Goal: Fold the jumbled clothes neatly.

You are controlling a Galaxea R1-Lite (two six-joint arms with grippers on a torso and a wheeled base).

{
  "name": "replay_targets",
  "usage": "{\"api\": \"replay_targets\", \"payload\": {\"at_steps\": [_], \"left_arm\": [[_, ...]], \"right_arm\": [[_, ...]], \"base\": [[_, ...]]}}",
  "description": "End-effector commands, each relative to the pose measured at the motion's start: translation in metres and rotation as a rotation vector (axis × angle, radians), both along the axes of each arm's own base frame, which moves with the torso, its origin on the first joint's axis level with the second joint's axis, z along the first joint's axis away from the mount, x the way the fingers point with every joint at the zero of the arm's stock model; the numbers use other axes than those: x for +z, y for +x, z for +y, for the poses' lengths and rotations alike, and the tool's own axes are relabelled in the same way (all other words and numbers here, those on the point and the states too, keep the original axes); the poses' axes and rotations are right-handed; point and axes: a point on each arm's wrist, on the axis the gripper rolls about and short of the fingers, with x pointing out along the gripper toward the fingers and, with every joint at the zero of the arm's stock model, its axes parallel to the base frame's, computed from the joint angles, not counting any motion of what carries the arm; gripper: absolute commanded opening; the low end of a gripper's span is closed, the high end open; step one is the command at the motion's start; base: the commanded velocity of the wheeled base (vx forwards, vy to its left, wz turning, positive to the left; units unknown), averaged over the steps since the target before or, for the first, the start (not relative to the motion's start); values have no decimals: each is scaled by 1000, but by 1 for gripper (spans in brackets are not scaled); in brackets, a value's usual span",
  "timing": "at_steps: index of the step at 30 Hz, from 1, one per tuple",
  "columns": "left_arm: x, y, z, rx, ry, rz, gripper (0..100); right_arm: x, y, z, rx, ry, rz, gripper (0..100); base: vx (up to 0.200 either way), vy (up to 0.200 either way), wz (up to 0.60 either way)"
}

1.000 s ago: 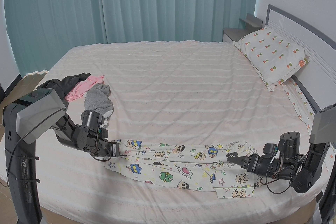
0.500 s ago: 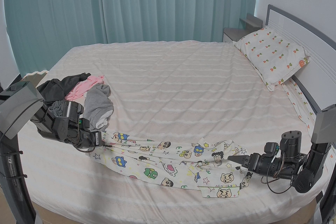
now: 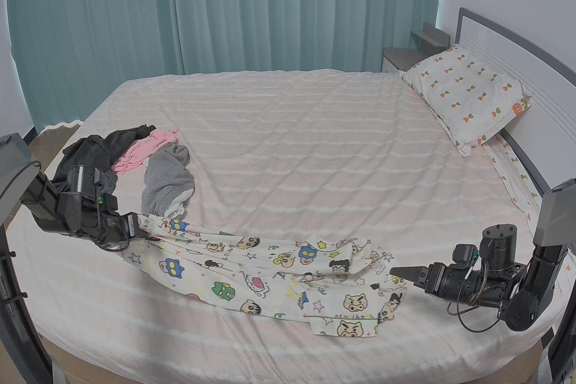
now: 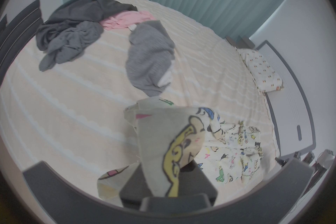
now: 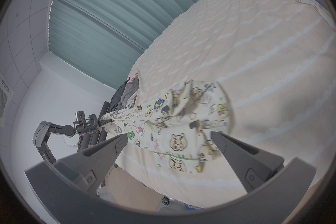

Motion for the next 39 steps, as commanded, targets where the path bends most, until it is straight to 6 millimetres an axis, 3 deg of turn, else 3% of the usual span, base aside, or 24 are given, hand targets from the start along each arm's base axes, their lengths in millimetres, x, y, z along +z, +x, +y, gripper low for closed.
{"api": "replay_targets", "payload": {"at_steps": [1,6,10,15,18,25,26,27,30,34,35,36,39], "left_arm": [[28,-17,43,115,-5,-74,0],[46,-31,78,198,-10,-135,0],[62,-37,94,255,-7,-178,0],[82,-38,83,279,-59,-159,0],[86,-33,51,206,-58,-145,0],[87,-25,-73,76,-19,-89,0],[87,-25,-73,76,-19,-89,0],[85,-27,-106,19,-16,-82,0],[75,-29,-155,-90,15,-66,0],[57,-26,-198,-166,35,-83,0],[57,-26,-198,-166,35,-83,0],[46,-25,-217,-193,30,-102,0],[34,-23,-234,-211,34,-121,0]], "right_arm": [[0,0,0,0,2,2,100],[0,0,0,-1,3,-1,100],[1,0,0,-2,4,-1,100],[1,0,0,-3,3,-3,100],[1,0,0,-1,3,-1,100],[0,1,0,-3,3,0,100],[0,1,0,-3,3,0,100],[0,1,0,-3,3,0,100],[0,1,0,-3,2,2,100],[-1,0,0,-1,1,5,100],[-1,0,0,-1,1,5,100],[-1,0,0,0,0,4,100],[-1,0,0,0,0,4,100]], "base": [[0,0,0],[0,0,0],[0,0,0],[0,0,0],[0,0,0],[0,0,0],[0,0,0],[0,0,0],[0,0,0],[0,0,0],[0,0,0],[0,0,0],[0,0,0]]}}
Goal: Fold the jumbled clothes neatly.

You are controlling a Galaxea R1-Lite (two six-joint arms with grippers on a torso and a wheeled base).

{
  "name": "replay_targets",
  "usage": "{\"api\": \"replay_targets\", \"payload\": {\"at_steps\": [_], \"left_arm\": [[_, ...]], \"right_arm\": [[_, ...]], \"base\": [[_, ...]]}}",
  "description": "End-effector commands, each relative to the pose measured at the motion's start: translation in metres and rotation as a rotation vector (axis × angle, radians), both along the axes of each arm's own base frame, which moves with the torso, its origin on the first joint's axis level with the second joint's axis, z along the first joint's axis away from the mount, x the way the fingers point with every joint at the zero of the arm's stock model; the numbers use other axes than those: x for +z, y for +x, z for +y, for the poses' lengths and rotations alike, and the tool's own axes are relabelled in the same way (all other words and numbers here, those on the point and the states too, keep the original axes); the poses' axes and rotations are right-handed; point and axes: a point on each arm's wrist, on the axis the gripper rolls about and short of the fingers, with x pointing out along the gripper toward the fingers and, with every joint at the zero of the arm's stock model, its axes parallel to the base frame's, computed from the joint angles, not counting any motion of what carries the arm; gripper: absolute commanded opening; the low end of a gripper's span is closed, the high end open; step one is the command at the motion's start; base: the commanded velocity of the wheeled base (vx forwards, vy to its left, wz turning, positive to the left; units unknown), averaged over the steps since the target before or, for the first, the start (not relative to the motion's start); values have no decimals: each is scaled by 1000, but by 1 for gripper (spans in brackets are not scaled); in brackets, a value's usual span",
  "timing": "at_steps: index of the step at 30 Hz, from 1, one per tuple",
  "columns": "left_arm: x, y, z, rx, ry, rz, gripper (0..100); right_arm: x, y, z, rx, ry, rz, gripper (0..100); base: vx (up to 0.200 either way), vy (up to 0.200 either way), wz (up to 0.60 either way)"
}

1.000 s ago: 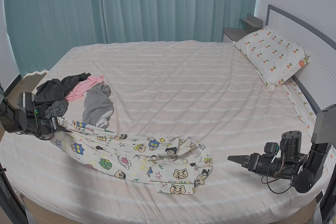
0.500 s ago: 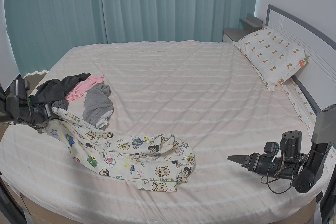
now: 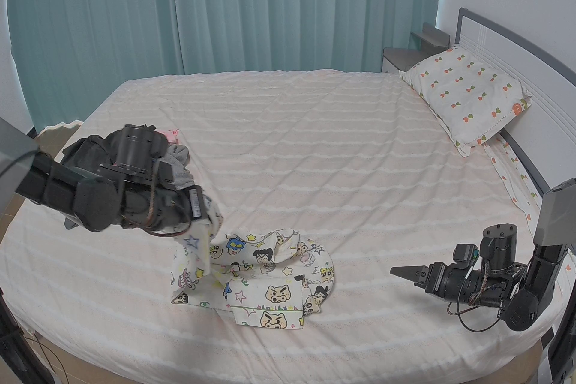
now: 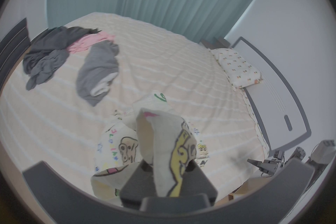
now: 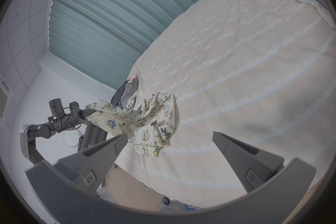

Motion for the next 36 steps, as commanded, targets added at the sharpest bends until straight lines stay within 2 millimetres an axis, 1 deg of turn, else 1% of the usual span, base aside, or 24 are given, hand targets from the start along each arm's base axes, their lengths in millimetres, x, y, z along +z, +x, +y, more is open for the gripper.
{"api": "replay_targets", "payload": {"at_steps": [1,3,5,6,9,15,16,17,20,23,27,30,33,36], "left_arm": [[-47,1,-59,-85,32,26,0],[-53,2,-66,-98,22,16,0],[-53,2,-66,-98,22,16,0],[-54,0,-77,-105,-25,2,0],[-54,-3,-86,-105,-60,11,0],[-60,0,-94,-112,-81,21,0],[-59,0,-97,-109,-96,21,100],[-59,0,-98,-111,-99,20,100],[-60,-7,-112,-144,-126,31,100],[-62,-9,-114,-149,-124,26,100],[-60,-11,-118,-154,-129,6,100],[-56,-9,-113,-119,-124,-14,100],[-47,-5,-99,-68,-122,-35,100],[-42,-11,-77,3,-152,-5,100]], "right_arm": [[-1,0,0,2,-1,3,100],[-1,0,0,2,-1,3,100],[-1,0,0,2,-1,3,100],[-1,0,0,2,-1,3,100],[-1,0,0,2,-1,3,100],[-1,0,0,3,-3,2,100],[-1,0,0,3,-3,2,100],[-1,0,0,3,-4,3,100],[-1,0,0,3,-4,3,100],[-2,0,0,3,-4,5,100],[-2,0,0,3,-4,5,100],[-2,0,0,3,-4,5,100],[-2,0,0,3,-4,5,100],[-2,0,0,3,-5,6,100]], "base": [[0,0,0],[0,0,0],[0,0,0],[0,0,0],[0,0,0],[0,0,0],[0,0,0],[0,0,0],[0,0,0],[0,0,0],[0,0,0],[0,0,0],[0,0,0],[0,0,0]]}}
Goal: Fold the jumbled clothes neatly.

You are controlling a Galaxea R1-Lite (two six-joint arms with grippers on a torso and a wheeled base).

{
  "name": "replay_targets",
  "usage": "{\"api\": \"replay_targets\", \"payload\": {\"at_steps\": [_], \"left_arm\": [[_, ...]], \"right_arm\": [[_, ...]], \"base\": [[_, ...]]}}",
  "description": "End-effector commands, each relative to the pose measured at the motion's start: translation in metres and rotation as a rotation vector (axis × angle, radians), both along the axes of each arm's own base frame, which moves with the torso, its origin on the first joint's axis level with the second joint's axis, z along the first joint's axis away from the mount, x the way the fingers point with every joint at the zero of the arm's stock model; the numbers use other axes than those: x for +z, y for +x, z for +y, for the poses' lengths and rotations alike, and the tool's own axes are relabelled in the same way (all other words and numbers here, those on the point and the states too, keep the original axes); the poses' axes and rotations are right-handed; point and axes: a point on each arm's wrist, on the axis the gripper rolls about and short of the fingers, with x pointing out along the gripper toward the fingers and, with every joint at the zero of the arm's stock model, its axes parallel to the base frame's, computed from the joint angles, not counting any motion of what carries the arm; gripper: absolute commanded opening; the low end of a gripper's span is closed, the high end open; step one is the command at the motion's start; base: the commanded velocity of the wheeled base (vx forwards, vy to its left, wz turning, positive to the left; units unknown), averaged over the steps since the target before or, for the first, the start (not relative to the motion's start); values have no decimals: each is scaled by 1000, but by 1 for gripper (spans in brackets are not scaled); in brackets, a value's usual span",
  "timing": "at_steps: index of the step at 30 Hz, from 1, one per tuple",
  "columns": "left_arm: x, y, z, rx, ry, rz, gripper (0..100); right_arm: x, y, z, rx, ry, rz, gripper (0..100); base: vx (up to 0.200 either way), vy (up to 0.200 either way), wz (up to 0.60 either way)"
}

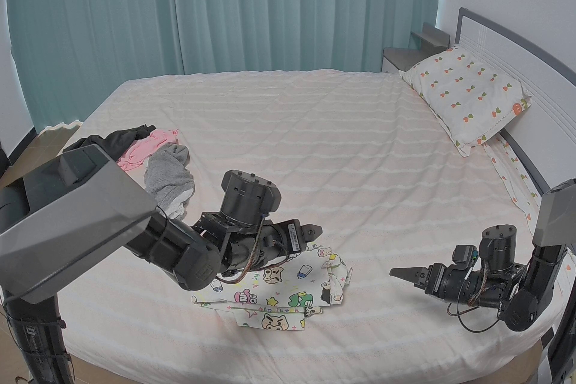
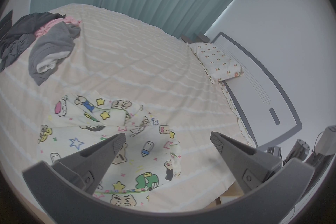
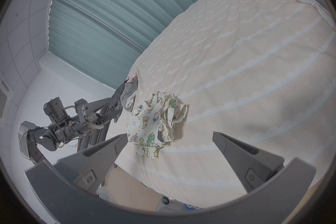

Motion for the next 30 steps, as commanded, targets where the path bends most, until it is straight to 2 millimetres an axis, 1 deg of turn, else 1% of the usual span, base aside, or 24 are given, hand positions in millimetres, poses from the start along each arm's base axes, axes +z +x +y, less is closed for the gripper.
{"api": "replay_targets", "payload": {"at_steps": [1,2,4,5,6,8,11,14,17,20,26,27,30], "left_arm": [[12,-4,24,74,-29,13,100],[12,-9,33,107,-51,41,100],[10,-15,43,139,-66,76,100],[10,-15,43,139,-66,76,100],[6,-21,50,165,-84,98,100],[2,-24,54,173,-92,106,100],[-8,-32,65,180,-149,91,100],[-14,-37,70,176,-191,85,100],[-18,-43,73,175,-192,88,100],[-18,-42,76,186,-210,71,100],[-16,-35,83,213,-285,71,100],[-18,-32,90,188,-320,82,100],[-19,-30,98,189,-345,75,100]], "right_arm": [[-1,0,0,1,0,2,100],[-1,0,0,2,-1,4,100],[-2,0,1,4,-3,10,100],[-2,0,1,4,-3,10,100],[-5,0,1,5,-7,16,100],[-6,0,1,5,-8,20,100],[-7,1,1,5,-9,25,100],[-8,1,2,5,-10,28,100],[-11,2,2,4,-14,35,100],[-14,3,3,6,-17,43,100],[-13,5,6,18,-17,27,100],[-10,8,8,21,-12,8,100],[-4,16,11,23,-1,-30,100]], "base": [[0,0,0],[0,0,0],[0,0,0],[0,0,0],[0,0,0],[-200,0,0],[-200,0,0],[0,0,0],[0,0,0],[0,0,0],[0,0,0],[0,200,0],[0,200,0]]}}
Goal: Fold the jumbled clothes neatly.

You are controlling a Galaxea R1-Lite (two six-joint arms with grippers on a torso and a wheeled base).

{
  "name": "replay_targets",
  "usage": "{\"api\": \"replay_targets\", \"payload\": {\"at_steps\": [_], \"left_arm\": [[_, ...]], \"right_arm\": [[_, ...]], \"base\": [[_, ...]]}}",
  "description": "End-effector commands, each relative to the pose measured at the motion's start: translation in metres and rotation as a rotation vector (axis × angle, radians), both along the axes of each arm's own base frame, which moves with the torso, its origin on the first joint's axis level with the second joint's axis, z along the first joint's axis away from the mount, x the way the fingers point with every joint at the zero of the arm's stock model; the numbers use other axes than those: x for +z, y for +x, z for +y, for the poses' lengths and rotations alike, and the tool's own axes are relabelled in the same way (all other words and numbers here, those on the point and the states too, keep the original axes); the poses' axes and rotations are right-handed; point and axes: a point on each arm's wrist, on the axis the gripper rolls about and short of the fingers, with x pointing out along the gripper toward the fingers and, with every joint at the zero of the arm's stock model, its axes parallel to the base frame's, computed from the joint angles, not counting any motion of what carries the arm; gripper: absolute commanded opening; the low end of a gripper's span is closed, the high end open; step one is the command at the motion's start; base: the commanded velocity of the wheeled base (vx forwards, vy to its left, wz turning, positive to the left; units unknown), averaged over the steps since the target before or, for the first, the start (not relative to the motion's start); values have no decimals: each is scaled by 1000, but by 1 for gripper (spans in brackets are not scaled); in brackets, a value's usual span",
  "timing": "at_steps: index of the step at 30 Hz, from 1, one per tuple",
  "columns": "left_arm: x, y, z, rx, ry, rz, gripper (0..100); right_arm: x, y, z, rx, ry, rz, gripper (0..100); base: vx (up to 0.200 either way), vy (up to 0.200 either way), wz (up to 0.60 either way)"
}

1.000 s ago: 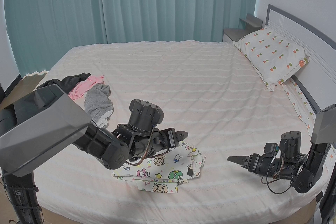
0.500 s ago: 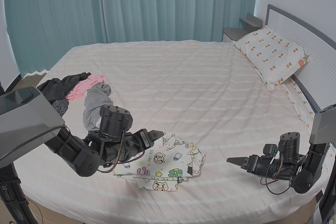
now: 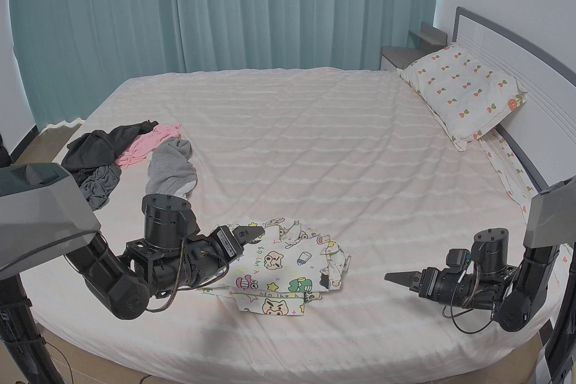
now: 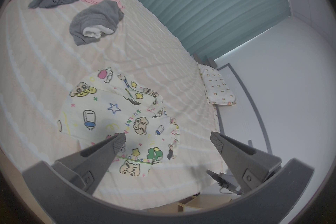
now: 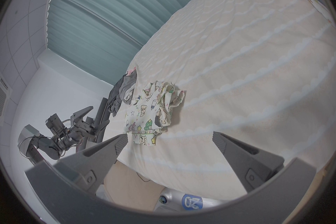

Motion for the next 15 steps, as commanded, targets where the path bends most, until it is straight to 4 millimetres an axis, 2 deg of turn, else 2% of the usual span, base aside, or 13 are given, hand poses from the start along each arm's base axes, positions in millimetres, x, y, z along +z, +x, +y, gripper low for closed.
{"api": "replay_targets", "payload": {"at_steps": [1,6,12,15], "left_arm": [[-6,3,13,25,-14,14,100],[-17,8,20,50,-14,34,100],[-17,10,21,71,-50,35,100],[-18,12,23,85,-62,37,100]], "right_arm": [[6,9,5,9,14,-47,100],[20,36,26,43,30,-96,100],[44,78,48,55,37,-100,100],[46,90,58,68,45,-100,100]], "base": [[0,200,0],[0,200,0],[0,200,0],[0,200,0]]}}
